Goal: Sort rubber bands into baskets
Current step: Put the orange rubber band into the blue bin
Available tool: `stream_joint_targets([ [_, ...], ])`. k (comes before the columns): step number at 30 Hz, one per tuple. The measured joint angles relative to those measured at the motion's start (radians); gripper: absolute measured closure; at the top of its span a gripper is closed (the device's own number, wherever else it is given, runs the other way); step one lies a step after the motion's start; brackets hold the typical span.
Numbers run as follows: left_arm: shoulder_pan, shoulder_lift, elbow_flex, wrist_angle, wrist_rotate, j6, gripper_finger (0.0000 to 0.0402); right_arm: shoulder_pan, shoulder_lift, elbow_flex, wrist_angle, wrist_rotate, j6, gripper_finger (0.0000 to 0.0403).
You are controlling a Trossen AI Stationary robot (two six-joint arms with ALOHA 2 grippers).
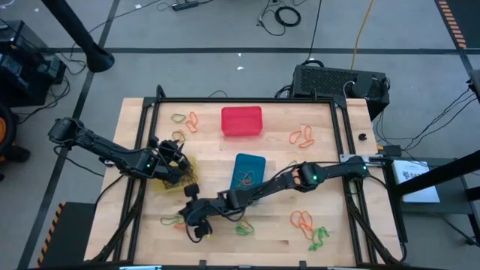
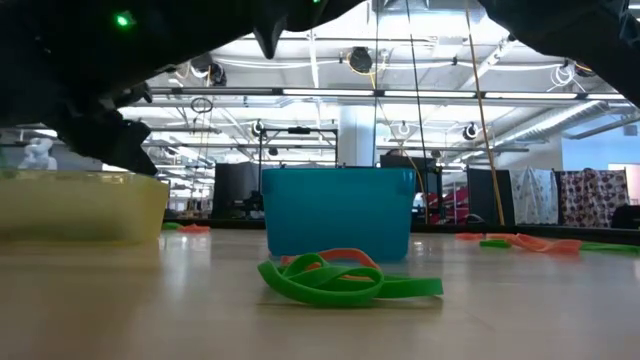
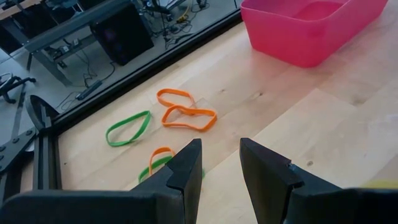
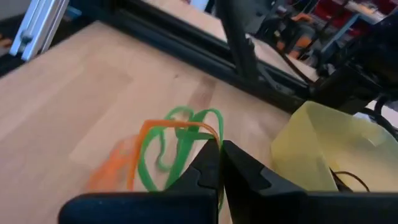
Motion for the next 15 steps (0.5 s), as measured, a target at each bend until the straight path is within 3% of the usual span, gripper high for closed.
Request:
stream_joint_targets([
  [6,0.000,0.000,0.000,0.000,0.000,0.000,0.0284,0.011,0.002,0.000,-0.021,-0.020,0.029,0.0381],
  [11,0.000,0.000,0.000,0.000,0.000,0.000,0.0284,0.033,0.004,0.000,-0.084,-0.032,0.045,0.0335],
  [15,0.000,0.000,0.000,0.000,0.000,0.000,0.0284,0.051,0.003,0.000,-0.119,0.202,0.028,0.0283],
])
